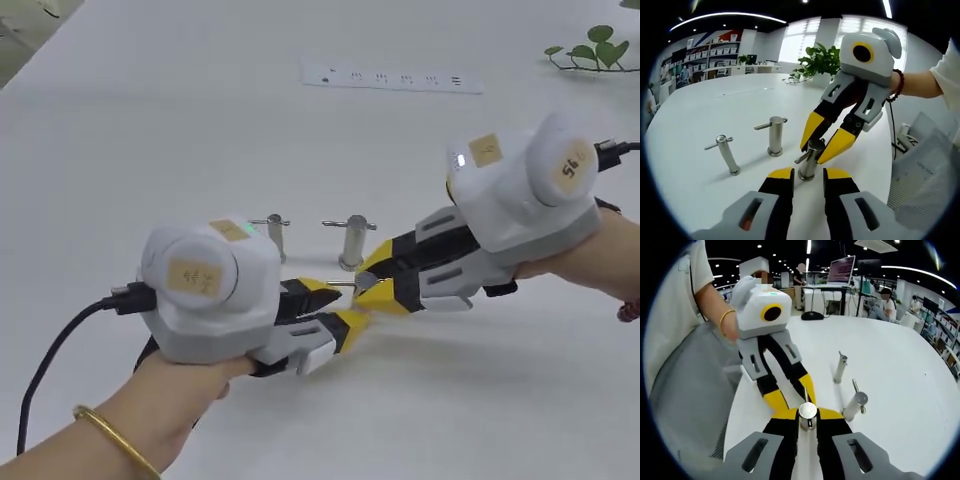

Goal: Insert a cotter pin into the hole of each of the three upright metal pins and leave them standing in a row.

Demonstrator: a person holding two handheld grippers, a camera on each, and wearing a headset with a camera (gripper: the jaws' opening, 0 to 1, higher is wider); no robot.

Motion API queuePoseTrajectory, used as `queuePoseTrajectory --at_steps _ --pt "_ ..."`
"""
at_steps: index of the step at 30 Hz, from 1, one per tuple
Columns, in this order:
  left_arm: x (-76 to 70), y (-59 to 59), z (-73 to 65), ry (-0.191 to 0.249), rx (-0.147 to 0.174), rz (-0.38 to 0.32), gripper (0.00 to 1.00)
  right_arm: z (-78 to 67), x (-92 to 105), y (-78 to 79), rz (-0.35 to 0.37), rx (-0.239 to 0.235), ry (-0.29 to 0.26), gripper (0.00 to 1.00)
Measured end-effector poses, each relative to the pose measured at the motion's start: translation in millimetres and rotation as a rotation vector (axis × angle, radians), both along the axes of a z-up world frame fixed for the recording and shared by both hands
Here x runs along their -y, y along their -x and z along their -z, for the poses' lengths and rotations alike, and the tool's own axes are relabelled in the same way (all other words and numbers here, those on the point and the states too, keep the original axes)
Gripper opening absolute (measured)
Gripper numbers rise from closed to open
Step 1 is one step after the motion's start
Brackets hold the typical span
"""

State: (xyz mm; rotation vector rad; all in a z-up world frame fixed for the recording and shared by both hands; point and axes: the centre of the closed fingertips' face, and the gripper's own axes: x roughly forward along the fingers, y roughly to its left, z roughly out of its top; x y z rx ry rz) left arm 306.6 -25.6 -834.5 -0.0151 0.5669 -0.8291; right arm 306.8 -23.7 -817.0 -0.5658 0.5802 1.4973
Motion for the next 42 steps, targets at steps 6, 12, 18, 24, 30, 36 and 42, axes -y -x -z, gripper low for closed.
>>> queuePoseTrajectory --at_steps 6,12,18,24,30,36,42 --pt "-3.5 3.1 -2.9 0.002 0.001 -0.001 0.23 -5.7 8.8 -8.9 0.019 0.014 0.003 0.13" --pt "-6.6 3.4 -15.5 0.041 0.019 -0.015 0.27 -8.6 20.5 -19.4 0.034 0.027 0.019 0.13" --pt "-13.8 6.5 -22.2 0.046 0.027 -0.025 0.32 -9.8 30.9 -28.8 0.054 0.038 0.031 0.13" --pt "-21.0 10.5 -33.0 0.054 0.040 -0.040 0.40 -9.6 40.7 -38.5 0.080 0.041 0.042 0.13" --pt "-27.0 11.6 -50.1 0.076 0.073 -0.059 0.47 -7.4 50.3 -47.4 0.109 0.042 0.051 0.13" --pt "-34.3 12.5 -56.2 0.087 0.078 -0.084 0.53 -6.4 56.9 -53.3 0.123 0.044 0.059 0.13" --pt "-40.1 13.9 -57.5 0.075 0.088 -0.097 0.57 -6.1 61.7 -58.7 0.125 0.041 0.064 0.13"
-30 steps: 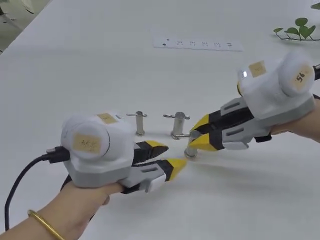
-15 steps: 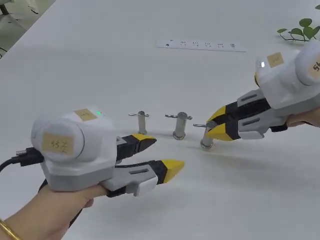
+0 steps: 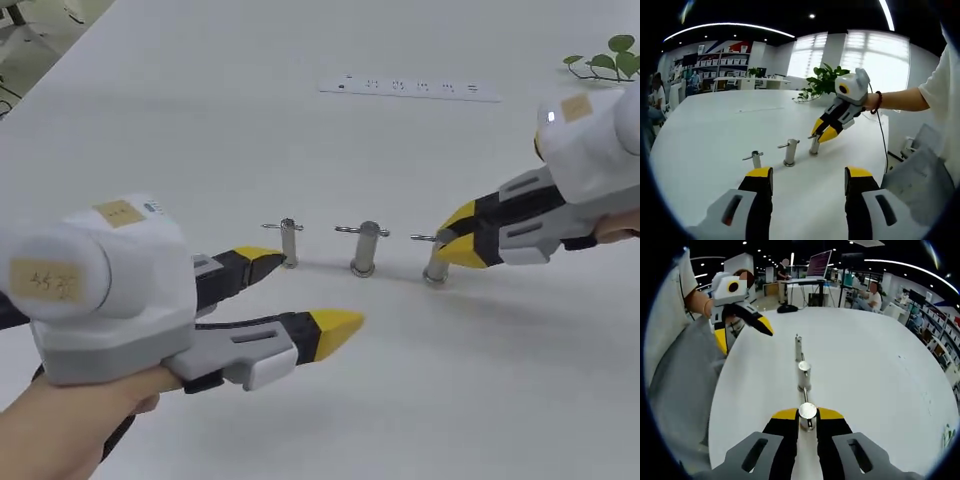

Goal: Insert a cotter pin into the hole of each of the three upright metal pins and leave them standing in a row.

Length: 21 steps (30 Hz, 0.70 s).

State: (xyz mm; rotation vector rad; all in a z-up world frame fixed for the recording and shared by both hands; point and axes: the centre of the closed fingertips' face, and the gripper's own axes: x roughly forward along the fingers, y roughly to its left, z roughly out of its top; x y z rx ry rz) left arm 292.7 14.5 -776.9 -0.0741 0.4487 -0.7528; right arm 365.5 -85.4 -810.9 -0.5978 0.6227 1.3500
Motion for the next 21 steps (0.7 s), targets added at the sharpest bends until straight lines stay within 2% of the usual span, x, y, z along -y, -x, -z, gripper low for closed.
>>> queuePoseTrajectory --at_steps 10,21 --pt "-2.1 3.3 -0.8 -0.040 0.022 0.015 0.61 4.0 5.3 -7.1 0.002 -0.004 0.011 0.13" --pt "-3.3 6.1 1.0 -0.054 0.019 0.023 0.61 5.7 7.8 -10.9 -0.027 -0.019 0.014 0.14"
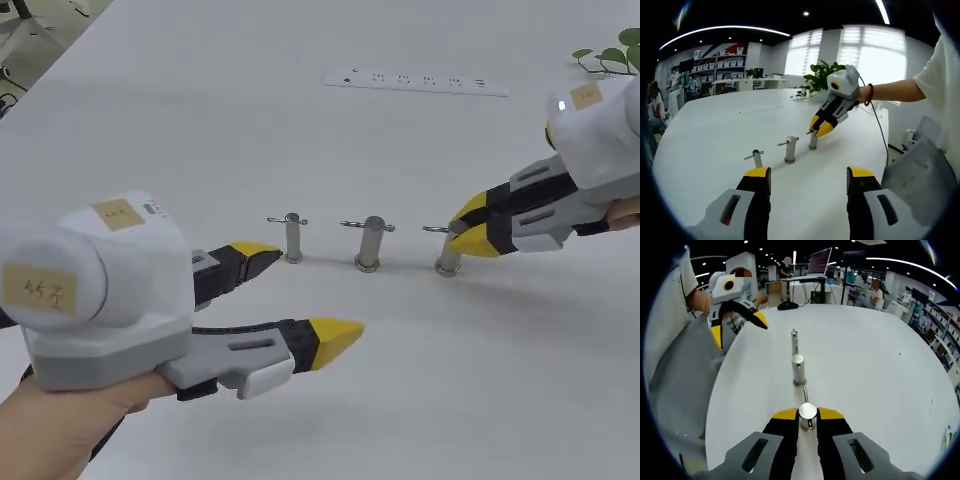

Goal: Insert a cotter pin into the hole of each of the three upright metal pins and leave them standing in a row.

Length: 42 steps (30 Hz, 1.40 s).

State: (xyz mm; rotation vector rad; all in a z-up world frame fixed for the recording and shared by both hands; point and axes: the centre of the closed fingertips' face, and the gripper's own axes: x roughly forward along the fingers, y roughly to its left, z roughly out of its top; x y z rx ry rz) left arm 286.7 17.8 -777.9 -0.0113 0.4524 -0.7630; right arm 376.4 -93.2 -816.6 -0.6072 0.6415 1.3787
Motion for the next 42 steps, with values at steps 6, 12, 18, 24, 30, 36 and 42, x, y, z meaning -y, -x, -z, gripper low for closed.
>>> queuePoseTrajectory --at_steps 6,12,18,24,30,36,42 --pt "-5.3 0.1 1.8 -0.010 -0.001 -0.007 0.61 0.6 -1.5 0.0 0.000 -0.008 -0.021 0.14" --pt "-7.8 1.3 4.4 -0.021 -0.006 -0.009 0.63 3.0 -2.2 2.6 0.003 -0.028 -0.023 0.18" --pt "-9.5 0.7 2.9 -0.021 -0.002 -0.017 0.65 -2.4 -4.6 2.7 0.063 -0.040 -0.048 0.28" --pt "-15.9 -0.9 0.0 -0.013 -0.002 -0.029 0.69 -9.6 3.1 2.0 0.201 -0.053 -0.061 0.44" --pt "-24.5 -0.8 -3.1 -0.035 0.002 -0.036 0.72 -21.4 6.3 13.3 0.286 -0.058 -0.107 0.57" --pt "-28.6 0.6 -6.1 -0.047 -0.002 -0.037 0.76 -35.2 6.2 25.7 0.366 -0.064 -0.157 0.66" --pt "-30.3 3.9 -11.6 -0.047 0.007 -0.038 0.78 -44.6 5.9 42.9 0.429 -0.078 -0.187 0.70"
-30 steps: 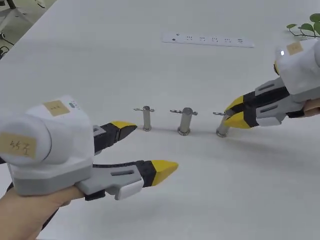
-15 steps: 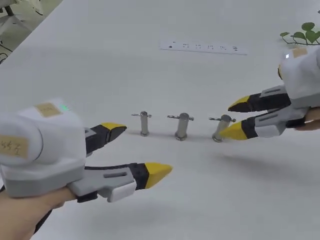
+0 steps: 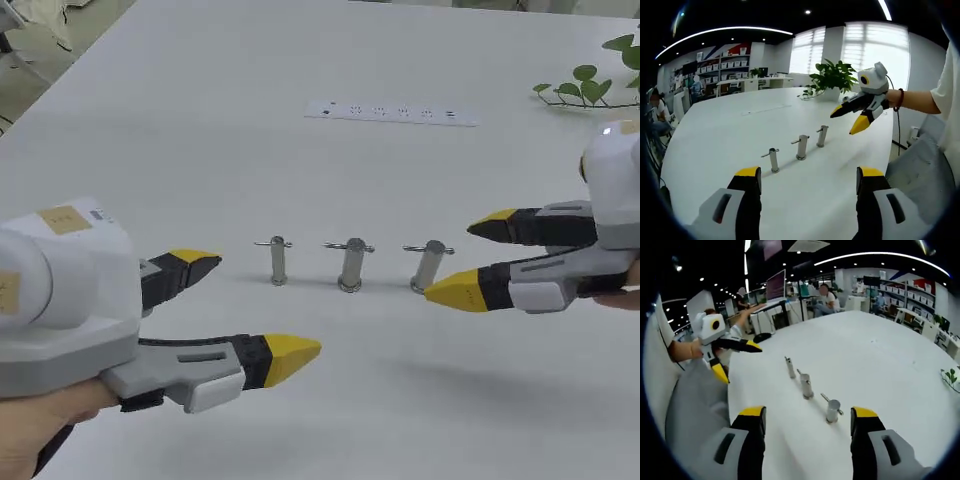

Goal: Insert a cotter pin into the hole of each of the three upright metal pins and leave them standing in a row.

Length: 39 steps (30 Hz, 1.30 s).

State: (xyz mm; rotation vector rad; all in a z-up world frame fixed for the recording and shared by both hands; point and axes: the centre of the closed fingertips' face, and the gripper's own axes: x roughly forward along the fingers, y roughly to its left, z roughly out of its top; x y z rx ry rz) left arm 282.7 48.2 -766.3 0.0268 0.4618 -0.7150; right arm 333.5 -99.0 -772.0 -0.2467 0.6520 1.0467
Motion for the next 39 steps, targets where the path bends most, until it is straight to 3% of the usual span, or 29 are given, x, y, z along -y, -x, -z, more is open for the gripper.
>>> queuePoseTrajectory --at_steps 5,21,28,35,39 --pt "-3.5 1.7 -5.3 0.000 0.007 -0.009 0.80 -5.2 2.8 12.8 0.064 -0.002 -0.023 0.78" --pt "-17.0 8.4 -7.5 -0.022 -0.001 -0.049 0.82 -4.0 11.0 40.9 0.187 -0.001 -0.080 0.86" --pt "-21.1 10.9 -6.3 -0.039 -0.013 -0.065 0.87 -3.0 10.9 45.8 0.200 -0.003 -0.088 0.95" --pt "-20.4 12.9 -9.8 -0.013 0.000 -0.084 0.91 -1.4 10.4 47.9 0.207 0.015 -0.078 1.00" --pt "-21.2 12.9 -10.6 -0.021 0.008 -0.090 0.95 -0.6 9.7 49.7 0.206 0.013 -0.080 1.00"
